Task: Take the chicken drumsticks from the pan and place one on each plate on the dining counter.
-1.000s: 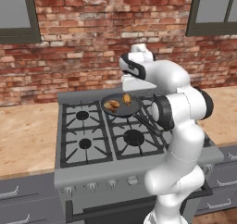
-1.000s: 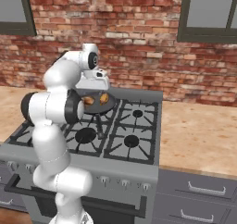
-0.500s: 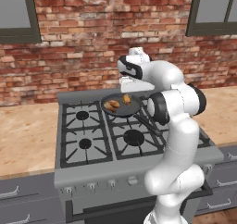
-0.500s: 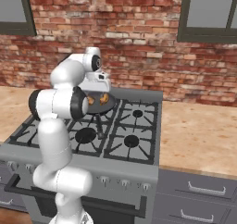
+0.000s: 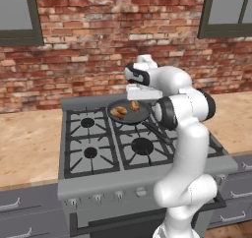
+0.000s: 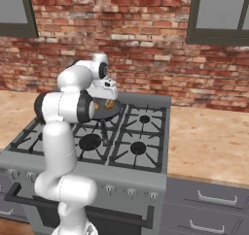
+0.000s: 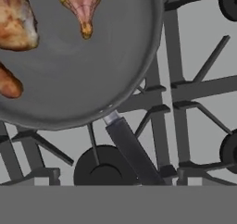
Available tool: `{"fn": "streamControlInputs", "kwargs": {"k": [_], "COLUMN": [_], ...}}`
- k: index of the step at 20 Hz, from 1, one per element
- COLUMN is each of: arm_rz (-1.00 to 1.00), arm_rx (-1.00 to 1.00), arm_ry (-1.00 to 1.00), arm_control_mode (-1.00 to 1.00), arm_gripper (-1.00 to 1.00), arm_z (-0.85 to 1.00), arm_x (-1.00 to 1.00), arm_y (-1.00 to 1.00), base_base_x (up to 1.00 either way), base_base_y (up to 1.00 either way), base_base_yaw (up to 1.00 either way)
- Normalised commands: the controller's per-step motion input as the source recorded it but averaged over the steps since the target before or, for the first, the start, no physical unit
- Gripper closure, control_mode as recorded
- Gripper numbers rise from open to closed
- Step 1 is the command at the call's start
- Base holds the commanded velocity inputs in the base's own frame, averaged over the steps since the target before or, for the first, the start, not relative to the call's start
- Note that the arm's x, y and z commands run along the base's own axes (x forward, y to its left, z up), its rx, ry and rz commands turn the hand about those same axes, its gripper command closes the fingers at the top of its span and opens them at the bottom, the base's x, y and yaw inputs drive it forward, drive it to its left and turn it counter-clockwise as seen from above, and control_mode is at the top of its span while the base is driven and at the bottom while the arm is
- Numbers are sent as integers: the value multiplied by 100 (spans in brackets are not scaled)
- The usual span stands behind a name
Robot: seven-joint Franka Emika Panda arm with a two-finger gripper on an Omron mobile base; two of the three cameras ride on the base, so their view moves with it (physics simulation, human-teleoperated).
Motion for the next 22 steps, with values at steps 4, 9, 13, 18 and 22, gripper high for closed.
{"fn": "streamControlInputs", "kwargs": {"k": [4, 9, 13, 18, 22], "arm_rz": [-13, -11, -5, 0, 0], "arm_rx": [0, 0, 0, 0, 0], "arm_ry": [0, 0, -2, -8, -11], "arm_control_mode": [-100, -100, -100, -100, -100], "arm_gripper": [-100, -100, -100, -100, -100], "arm_z": [-11, -10, -16, -18, -15], "arm_x": [29, 28, 13, 12, 15], "arm_y": [3, 2, 6, 1, 0], "base_base_x": [0, 0, 0, 0, 0], "base_base_y": [0, 0, 0, 0, 0], "base_base_yaw": [0, 0, 0, 0, 0]}}
